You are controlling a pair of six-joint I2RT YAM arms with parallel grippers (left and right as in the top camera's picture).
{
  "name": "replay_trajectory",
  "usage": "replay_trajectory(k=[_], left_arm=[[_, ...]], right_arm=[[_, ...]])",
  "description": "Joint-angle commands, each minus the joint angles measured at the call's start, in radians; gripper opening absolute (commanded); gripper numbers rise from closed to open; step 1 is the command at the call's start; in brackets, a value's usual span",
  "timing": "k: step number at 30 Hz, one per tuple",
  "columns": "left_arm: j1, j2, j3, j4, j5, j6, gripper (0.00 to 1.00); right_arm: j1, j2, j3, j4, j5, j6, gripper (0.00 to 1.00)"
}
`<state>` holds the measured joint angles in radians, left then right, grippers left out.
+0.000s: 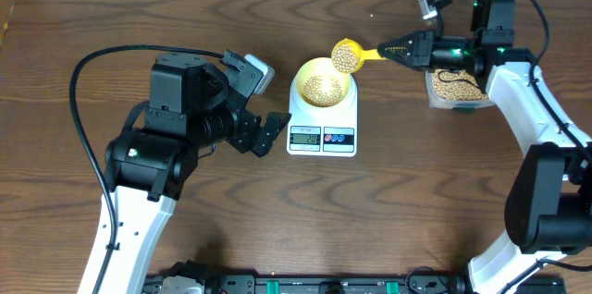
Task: Scoop item into bowl and weigh 50g on scale
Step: 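Tip the scoop over the yellow bowl to pour soybeans in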
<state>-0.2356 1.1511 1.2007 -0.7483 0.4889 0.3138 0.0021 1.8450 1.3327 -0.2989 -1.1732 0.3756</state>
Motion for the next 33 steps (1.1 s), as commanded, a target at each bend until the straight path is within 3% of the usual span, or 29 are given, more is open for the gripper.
replay_trajectory(k=[1,9,33], left_arm=[[0.005,0.005,-0.005,0.000,0.008,-0.002,0.98],[0.005,0.005,-0.005,0.000,0.009,-0.002,0.98],[0.005,0.005,-0.005,0.000,0.008,-0.002,0.98]], right_arm=[[0.032,0.006,-0.003,0.024,-0.003,-0.021,0.01],[0.097,0.006,-0.003,0.032,0.124,-0.114,0.01],[0.144,0.006,-0.003,0.030,0.188,-0.430,0.01]])
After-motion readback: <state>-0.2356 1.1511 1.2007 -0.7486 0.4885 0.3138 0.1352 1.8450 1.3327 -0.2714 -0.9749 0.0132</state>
